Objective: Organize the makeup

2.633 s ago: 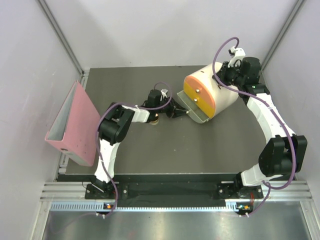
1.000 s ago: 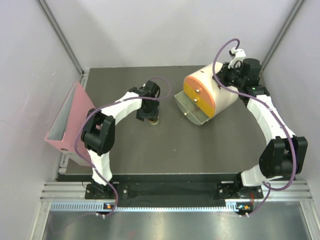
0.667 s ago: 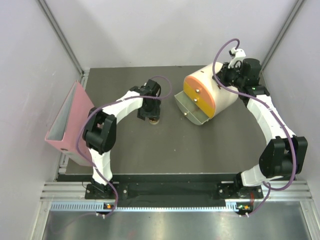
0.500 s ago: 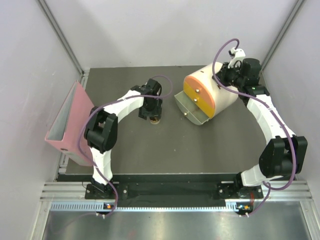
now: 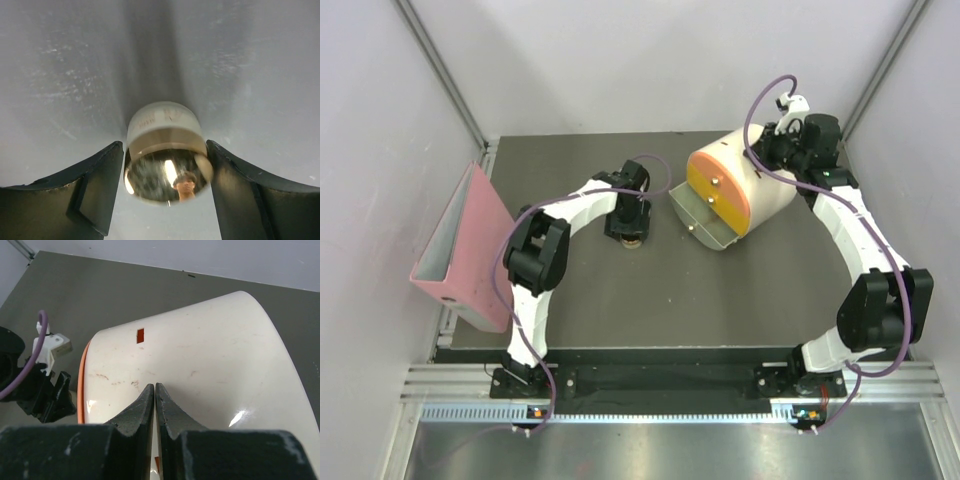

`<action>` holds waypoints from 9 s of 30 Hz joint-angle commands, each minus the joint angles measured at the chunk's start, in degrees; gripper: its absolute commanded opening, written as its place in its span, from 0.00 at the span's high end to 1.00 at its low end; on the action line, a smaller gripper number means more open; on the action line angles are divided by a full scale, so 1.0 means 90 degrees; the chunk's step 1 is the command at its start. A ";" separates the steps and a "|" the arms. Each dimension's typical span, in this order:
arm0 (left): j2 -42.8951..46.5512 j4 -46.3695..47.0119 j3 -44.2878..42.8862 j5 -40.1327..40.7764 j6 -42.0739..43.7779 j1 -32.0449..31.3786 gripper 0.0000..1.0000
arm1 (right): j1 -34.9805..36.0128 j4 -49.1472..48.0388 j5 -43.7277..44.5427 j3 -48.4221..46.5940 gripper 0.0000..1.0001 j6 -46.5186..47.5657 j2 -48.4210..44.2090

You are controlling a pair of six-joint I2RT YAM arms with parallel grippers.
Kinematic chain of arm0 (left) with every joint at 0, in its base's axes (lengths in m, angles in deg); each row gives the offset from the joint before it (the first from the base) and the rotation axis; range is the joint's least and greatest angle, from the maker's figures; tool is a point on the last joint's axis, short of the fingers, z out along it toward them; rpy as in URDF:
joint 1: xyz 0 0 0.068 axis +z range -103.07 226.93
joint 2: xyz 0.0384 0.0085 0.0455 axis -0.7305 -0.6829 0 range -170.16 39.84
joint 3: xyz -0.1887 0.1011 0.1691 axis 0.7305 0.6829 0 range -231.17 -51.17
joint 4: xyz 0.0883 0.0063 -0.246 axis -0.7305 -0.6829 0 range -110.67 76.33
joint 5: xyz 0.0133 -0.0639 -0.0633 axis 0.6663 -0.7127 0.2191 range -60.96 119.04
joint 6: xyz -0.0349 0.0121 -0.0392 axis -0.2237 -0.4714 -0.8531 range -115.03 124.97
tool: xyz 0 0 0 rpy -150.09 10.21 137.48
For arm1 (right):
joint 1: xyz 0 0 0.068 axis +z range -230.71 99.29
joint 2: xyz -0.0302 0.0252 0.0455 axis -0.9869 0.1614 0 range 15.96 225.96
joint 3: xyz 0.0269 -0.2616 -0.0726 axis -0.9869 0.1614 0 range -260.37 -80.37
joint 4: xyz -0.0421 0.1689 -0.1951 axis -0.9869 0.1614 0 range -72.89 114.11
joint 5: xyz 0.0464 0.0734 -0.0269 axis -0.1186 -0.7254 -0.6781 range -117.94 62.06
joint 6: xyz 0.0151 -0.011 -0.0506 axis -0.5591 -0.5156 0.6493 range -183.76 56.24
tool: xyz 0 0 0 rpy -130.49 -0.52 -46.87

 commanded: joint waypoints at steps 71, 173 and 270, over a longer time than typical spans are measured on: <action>-0.0008 0.2693 -0.1567 -0.2540 -0.1601 -0.0682 0.66 | 0.0163 0.2578 0.0473 0.1041 0.94 -0.0156 0.0499; -0.1268 0.4411 -0.1049 -0.4209 -0.3349 -0.0213 1.00 | 0.0192 0.2607 0.0502 0.0953 0.94 -0.0205 0.0656; -0.1385 0.6657 -0.0014 -0.3555 -0.5664 -0.0711 0.70 | -0.0169 0.4229 0.2251 -0.1977 1.00 0.0850 0.1212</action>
